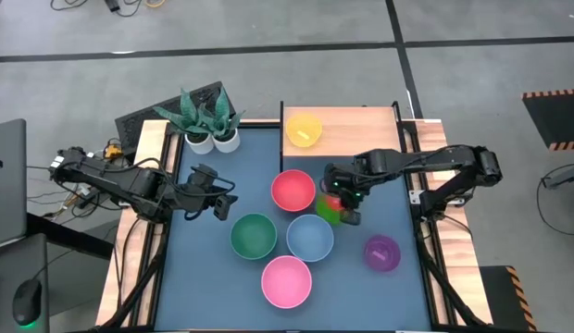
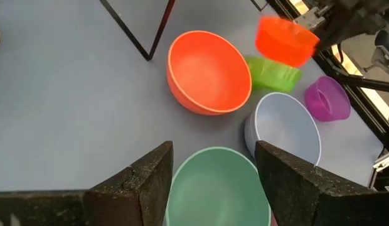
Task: Place and stack bowls onto a shelf
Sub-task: Stack the orange transparent bowl on top of the yellow transparent bowl on the shelf
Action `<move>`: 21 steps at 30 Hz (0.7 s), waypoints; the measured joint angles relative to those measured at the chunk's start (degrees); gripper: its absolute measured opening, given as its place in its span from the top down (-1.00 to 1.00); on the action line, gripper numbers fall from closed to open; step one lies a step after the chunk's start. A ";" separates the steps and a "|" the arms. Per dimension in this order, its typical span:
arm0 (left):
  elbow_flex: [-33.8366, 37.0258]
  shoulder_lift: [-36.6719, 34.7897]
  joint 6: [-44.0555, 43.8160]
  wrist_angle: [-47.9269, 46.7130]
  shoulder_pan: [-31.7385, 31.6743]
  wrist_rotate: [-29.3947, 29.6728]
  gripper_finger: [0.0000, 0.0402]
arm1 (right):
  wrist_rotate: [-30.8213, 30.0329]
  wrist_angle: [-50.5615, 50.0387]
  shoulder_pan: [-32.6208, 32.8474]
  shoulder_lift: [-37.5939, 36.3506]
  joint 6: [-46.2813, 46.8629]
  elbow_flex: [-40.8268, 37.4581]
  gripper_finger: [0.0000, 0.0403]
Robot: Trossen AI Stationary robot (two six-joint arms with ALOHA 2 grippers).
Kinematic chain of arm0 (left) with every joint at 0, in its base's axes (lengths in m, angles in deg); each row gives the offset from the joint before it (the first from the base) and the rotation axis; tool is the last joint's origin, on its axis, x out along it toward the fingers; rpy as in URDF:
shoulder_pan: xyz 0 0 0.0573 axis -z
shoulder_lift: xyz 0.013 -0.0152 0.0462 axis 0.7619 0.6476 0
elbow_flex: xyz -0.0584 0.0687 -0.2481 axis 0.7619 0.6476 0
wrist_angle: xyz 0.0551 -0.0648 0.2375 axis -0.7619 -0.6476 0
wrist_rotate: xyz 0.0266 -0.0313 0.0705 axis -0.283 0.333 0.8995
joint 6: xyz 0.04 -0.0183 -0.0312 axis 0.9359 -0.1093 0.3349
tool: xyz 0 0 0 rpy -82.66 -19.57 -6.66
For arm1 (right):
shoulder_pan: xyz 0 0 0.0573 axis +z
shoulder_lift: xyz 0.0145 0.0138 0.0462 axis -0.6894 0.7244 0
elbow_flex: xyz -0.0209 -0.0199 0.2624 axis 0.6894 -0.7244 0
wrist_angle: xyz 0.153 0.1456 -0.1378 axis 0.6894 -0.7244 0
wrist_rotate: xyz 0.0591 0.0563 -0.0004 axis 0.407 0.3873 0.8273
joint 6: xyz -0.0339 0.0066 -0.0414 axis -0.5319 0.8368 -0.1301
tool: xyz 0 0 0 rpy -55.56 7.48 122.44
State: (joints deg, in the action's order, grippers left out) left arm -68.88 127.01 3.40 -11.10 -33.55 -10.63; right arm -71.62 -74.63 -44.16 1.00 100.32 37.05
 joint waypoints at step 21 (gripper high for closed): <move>0.02 0.00 0.33 -0.01 -0.01 -0.16 -0.04 | -12.51 11.79 -14.05 1.27 -21.76 23.84 0.92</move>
State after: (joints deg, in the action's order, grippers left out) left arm -68.85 127.01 3.73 -11.11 -33.56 -10.80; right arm -84.13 -62.83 -58.22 2.26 78.55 60.89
